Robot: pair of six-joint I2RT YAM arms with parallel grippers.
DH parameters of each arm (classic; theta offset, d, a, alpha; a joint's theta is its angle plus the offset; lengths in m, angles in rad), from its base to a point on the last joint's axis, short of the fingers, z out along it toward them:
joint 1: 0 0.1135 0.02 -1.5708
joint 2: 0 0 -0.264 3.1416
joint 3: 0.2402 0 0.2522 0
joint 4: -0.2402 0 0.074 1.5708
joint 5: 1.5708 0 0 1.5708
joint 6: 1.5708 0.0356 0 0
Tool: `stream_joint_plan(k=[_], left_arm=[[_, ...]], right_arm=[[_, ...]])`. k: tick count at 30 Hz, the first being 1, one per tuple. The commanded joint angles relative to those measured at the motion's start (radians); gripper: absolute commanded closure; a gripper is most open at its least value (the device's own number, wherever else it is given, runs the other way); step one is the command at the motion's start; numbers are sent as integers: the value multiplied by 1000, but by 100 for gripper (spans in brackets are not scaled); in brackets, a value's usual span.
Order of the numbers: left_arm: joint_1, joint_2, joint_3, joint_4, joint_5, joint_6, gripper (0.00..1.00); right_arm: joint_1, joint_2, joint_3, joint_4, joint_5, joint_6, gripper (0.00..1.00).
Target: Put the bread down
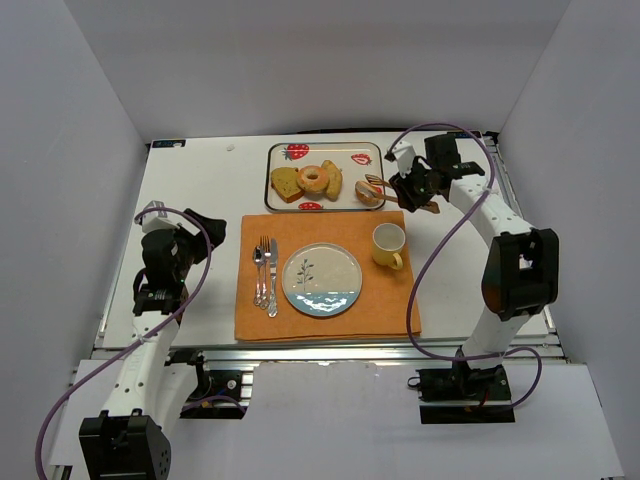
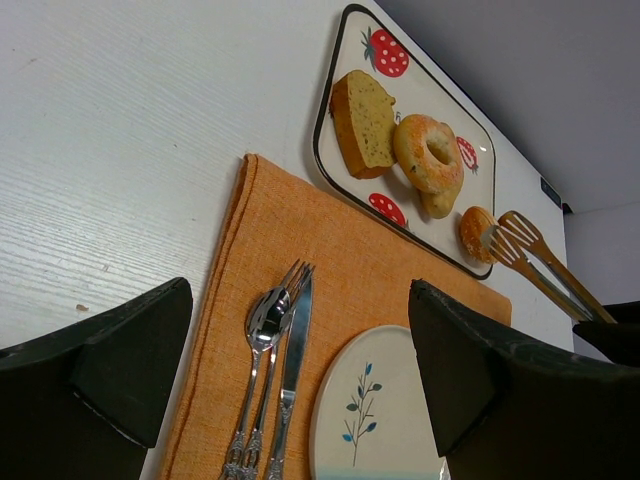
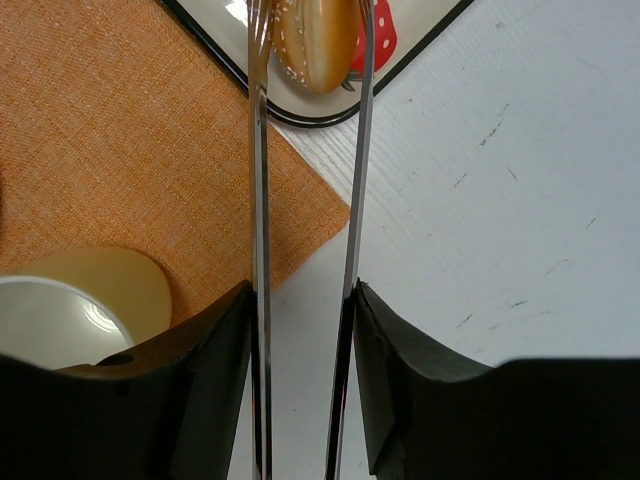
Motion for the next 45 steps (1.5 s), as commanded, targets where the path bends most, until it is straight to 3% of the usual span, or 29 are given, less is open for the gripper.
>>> stream_joint_plan(k=[1, 13, 19, 23, 31, 35, 41, 45], left_arm=[[-6, -12, -10, 20, -2, -8, 2], [-6, -3, -8, 32, 0, -11, 2], [-6, -3, -8, 31, 0, -9, 2], [-6, -4, -10, 31, 1, -9, 2], [-6, -11, -8, 28, 0, -8, 2], [-6, -14, -8, 25, -3, -8, 2], [-6, -21, -11, 23, -3, -8, 2], [-6, -23, -8, 17, -3, -5, 2]], right_arm=[[-2, 9, 23, -2, 9, 8, 51], [0, 54, 68, -48, 25, 24, 55], [-2, 42, 75, -59, 8, 19, 66], [-2, 19, 80, -64, -14, 11, 79], [-2, -68, 65, -19, -77, -2, 90], [4, -131, 29, -1, -185, -45, 95], [79, -250, -49, -86, -331, -170, 98], [199, -334, -122, -151, -337, -249, 98]])
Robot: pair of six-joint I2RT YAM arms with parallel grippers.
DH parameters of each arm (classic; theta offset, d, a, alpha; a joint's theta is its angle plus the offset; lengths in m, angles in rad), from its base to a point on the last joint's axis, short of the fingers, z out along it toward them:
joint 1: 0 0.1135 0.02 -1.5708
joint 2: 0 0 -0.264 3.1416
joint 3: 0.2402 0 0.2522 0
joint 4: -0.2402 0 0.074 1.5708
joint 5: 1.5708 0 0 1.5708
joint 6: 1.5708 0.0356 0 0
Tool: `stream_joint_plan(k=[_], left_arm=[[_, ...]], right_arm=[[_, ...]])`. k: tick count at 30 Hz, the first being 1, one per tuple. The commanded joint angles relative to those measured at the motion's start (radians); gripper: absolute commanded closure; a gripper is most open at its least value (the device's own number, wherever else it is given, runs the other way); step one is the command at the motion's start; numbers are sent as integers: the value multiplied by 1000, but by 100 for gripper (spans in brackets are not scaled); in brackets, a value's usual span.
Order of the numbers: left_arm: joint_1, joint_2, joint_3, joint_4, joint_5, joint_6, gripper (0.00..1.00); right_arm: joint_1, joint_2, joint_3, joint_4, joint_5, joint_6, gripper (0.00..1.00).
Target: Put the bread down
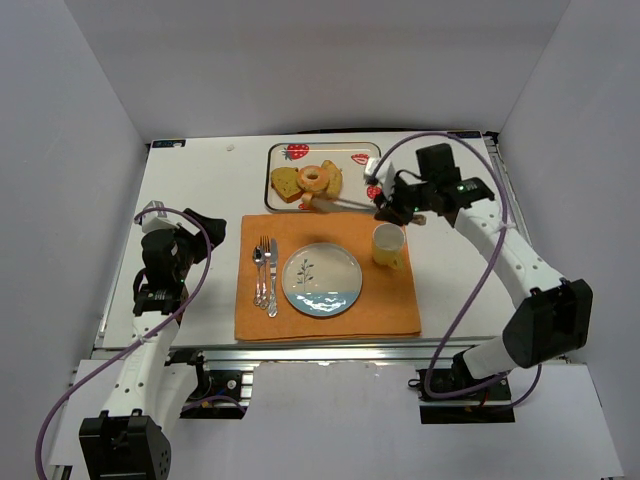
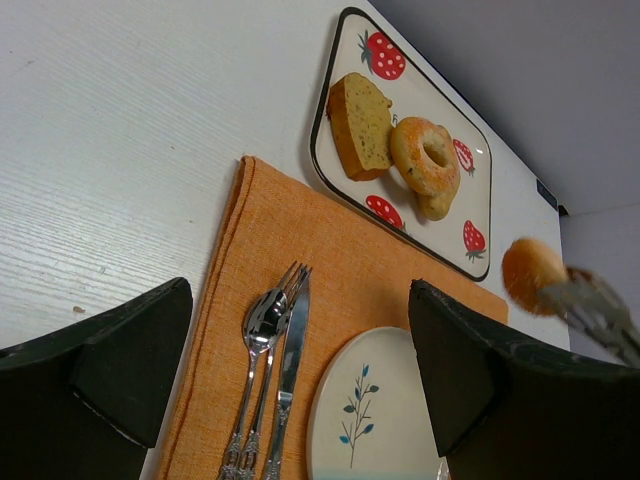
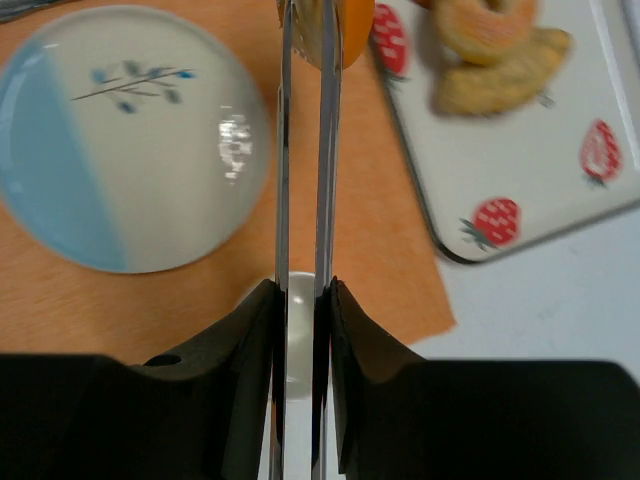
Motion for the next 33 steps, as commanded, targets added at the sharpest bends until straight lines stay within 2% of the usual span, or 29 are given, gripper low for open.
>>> stream_joint_plan(k=[1, 5, 10, 18, 21, 25, 33], left_arm=[[-6, -22, -7, 7, -4, 3, 2], [-6, -30, -9, 1, -4, 4, 2], [-6, -48, -15, -7, -7, 3, 2], [-6, -60, -19, -13, -5, -4, 2], [-6, -60, -19, -11, -2, -7, 2], [-6, -60, -21, -7, 0, -10, 2], [-6, -59, -21, -2, 0, -13, 2]], right_arm=[[97, -72, -66, -70, -70, -95, 98], [180, -107, -158, -80, 1, -123, 98], [207, -110, -213, -71, 52, -128, 94], [249, -132, -308, -27, 95, -129, 75], [250, -138, -316, -24, 95, -125, 65], [250, -153, -311, -24, 90, -123, 58], [250, -185, -287, -19, 72, -109, 54]])
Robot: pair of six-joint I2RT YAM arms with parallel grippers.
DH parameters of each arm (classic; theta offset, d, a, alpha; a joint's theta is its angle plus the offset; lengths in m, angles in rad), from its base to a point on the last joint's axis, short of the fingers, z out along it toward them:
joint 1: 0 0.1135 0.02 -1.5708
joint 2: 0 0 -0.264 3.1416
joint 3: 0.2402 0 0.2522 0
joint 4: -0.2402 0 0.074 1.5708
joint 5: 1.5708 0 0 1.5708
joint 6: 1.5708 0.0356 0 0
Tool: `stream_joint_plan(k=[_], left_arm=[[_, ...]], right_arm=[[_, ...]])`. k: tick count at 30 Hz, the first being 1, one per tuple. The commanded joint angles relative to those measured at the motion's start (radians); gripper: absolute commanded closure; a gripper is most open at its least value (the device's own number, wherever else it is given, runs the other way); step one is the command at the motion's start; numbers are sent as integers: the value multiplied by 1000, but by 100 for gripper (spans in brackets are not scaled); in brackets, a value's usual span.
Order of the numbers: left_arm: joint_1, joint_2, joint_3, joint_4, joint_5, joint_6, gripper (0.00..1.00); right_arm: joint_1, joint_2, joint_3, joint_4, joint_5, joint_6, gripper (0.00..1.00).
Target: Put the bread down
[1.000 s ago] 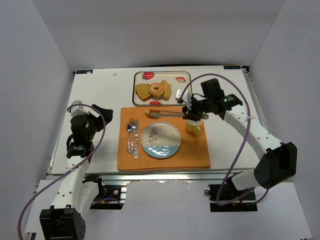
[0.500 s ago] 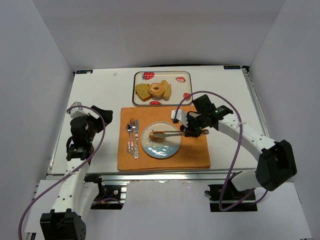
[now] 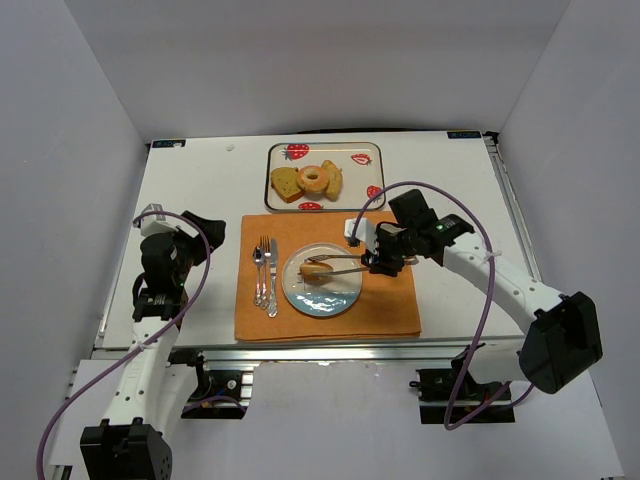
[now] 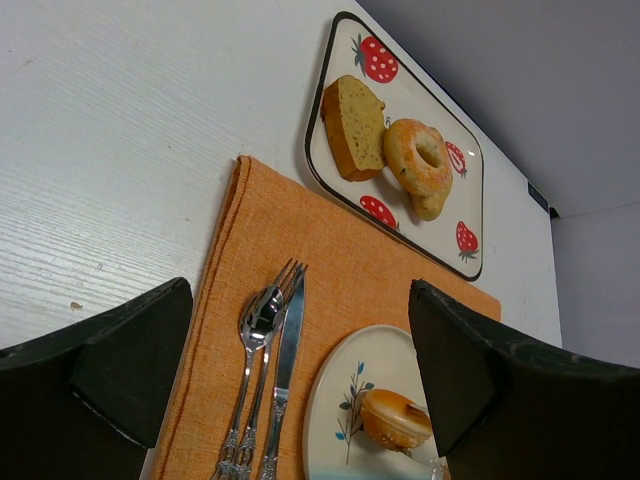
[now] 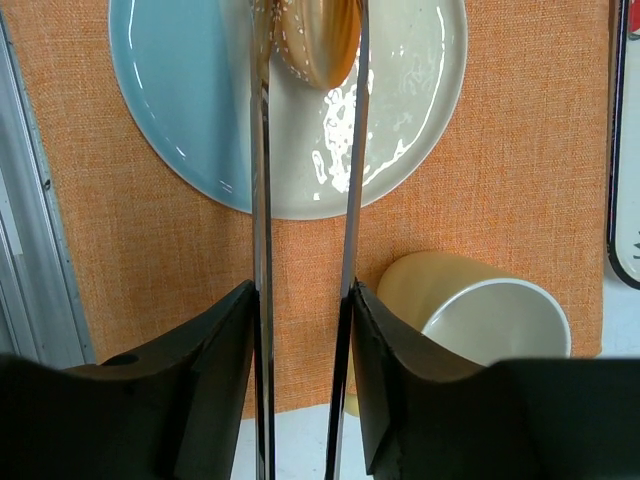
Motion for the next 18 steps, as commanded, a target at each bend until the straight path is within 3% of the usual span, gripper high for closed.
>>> stream_joint_plan(k=[1, 12, 18], left_arm=[[-5, -15, -4, 9, 1, -4, 2], [-6, 0, -1, 25, 8, -4, 2], [-6, 3, -3, 27, 11, -3, 2]], right_arm=[[7, -38, 34, 27, -30, 12, 53], [6, -78, 70, 18, -73, 31, 51], [6, -72, 124, 99, -47, 120, 54]])
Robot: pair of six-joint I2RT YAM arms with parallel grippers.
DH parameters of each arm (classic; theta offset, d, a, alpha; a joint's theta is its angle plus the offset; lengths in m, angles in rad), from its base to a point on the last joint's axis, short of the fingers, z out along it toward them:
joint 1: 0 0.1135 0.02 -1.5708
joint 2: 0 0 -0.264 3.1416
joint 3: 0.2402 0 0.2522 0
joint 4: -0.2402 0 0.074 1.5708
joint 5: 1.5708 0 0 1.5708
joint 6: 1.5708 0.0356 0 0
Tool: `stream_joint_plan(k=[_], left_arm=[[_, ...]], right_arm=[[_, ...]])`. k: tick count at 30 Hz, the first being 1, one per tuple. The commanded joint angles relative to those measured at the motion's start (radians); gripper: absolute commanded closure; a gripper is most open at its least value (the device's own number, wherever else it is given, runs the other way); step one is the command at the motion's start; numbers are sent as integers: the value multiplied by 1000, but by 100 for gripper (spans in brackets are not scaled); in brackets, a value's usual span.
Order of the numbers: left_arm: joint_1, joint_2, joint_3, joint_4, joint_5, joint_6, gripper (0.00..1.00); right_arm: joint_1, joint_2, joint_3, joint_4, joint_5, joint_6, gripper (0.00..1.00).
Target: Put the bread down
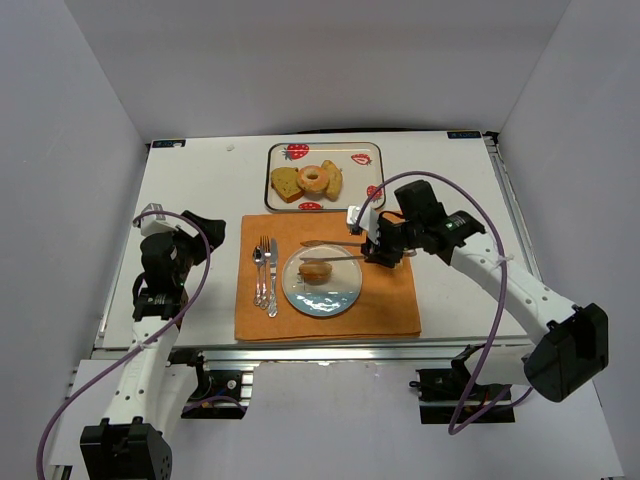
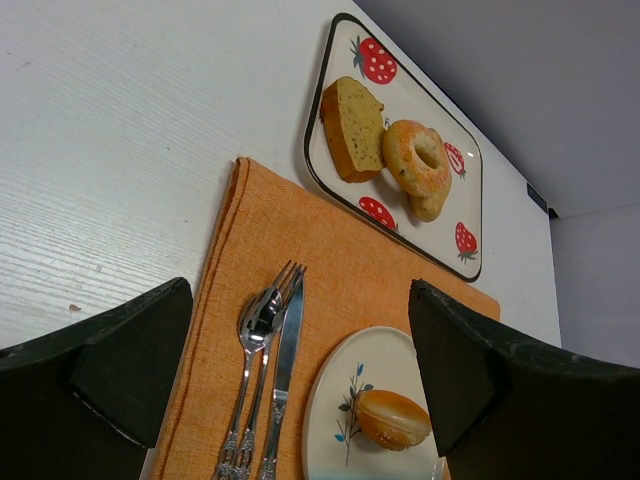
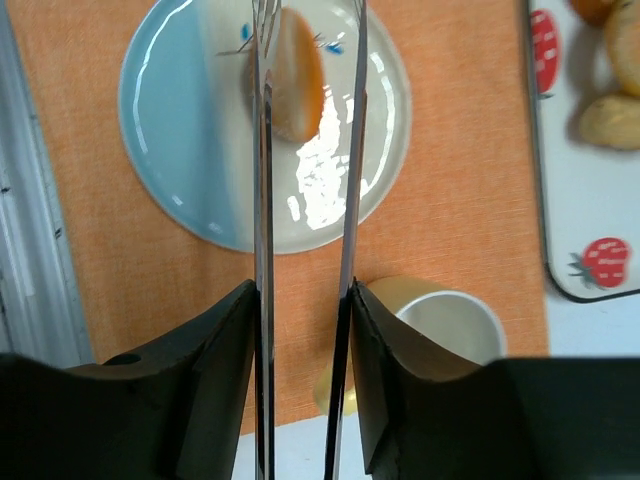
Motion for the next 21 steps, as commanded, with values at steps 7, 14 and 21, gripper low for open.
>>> stream_joint_plan(k=[7, 14, 21], left_arm=[[-6, 7, 2, 16, 16, 5, 2], [-6, -10, 2, 2, 7, 7, 2], [-6, -28, -7, -5, 1, -1, 2]], right_arm=[[-5, 177, 239, 213, 199, 8, 58], [-8, 355, 310, 377, 344, -182, 57], [-8, 449, 350, 447, 384, -262, 56]])
